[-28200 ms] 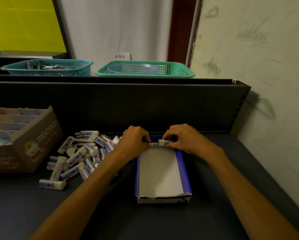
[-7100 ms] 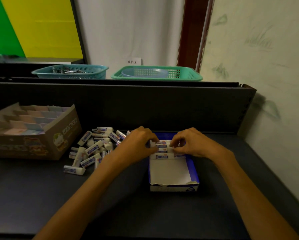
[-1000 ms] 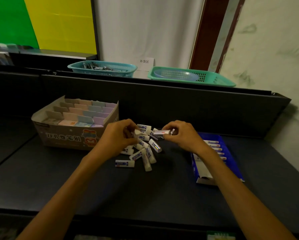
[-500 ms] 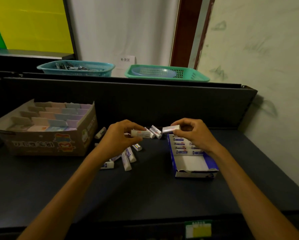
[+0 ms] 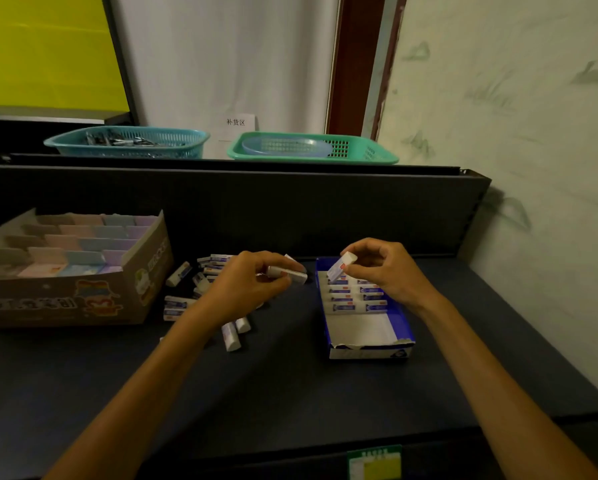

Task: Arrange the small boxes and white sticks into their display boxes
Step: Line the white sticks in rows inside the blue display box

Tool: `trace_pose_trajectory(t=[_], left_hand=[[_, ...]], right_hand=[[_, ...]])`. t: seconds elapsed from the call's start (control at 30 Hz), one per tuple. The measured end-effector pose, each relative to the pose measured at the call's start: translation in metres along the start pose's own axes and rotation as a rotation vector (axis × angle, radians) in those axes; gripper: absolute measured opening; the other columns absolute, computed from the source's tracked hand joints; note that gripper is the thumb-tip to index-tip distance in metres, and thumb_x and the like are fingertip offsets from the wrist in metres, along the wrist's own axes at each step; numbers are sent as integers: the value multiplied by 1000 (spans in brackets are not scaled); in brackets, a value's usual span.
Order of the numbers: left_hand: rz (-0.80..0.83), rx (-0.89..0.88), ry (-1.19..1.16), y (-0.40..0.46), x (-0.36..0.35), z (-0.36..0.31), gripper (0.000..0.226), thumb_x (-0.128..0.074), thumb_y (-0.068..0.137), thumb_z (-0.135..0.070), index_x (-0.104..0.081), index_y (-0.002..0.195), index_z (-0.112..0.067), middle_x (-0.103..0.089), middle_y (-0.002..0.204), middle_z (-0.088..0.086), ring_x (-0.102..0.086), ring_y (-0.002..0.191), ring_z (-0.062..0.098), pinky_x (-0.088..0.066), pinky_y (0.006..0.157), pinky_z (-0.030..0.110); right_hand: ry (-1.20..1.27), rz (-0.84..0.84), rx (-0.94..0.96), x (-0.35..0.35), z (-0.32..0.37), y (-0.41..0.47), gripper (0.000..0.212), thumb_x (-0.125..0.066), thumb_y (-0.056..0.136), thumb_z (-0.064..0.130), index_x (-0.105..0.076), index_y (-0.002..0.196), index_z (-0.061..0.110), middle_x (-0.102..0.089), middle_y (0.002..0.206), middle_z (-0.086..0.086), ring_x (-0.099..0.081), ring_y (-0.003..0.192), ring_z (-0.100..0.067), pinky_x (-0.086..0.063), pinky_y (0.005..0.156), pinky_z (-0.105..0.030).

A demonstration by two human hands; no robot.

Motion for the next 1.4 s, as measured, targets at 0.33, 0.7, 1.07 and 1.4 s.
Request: trace_pose_trajectory(t=[0.33, 0.7, 1.07, 1.4], left_hand=[[40, -24, 47, 16, -16, -5, 32, -58, 89, -23, -55, 112, -45, -61, 111, -11, -64, 90, 9, -58, 73, 31], [115, -44, 149, 30, -31, -18, 37, -64, 85, -16, -59, 120, -28, -51, 121, -10, -51, 111, 5, -47, 83, 16], [100, -103, 188, 35, -39, -28, 33, -64, 85, -16, -58, 115, -28, -58, 117, -12, -52, 104, -1, -43, 74, 9], [112, -68, 215, 38, -59, -36, 33, -69, 82, -18, -57, 112, -25, -62, 111, -9, -55, 95, -2, -48, 76, 12]], right_hand=[[23, 28, -11, 14, -12, 1, 25, -67, 84, 13, -61, 105, 26, -66, 106, 7, -64, 100, -3, -54, 79, -20], [52, 22, -40, 25, -23, -2, 26, -65, 86, 18, -59, 111, 22, -64, 108, 3, -66, 96, -6, -55, 73, -19], [41, 76, -43, 29, -23, -4, 27, -67, 84, 18, -62, 109, 25, -66, 107, 7, -65, 97, -3, -54, 76, -18], [-124, 153, -77, 35, -32, -13, 25, -76, 76, 19, -69, 100, 20, -70, 99, 5, -66, 93, -4, -55, 83, -26]])
Point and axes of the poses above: each hand's wrist, its own y-axis towards the middle knuckle, its own x-axis out of the back of the hand, z = x × y, the point moved 4 cm from there along y, towards the middle knuckle
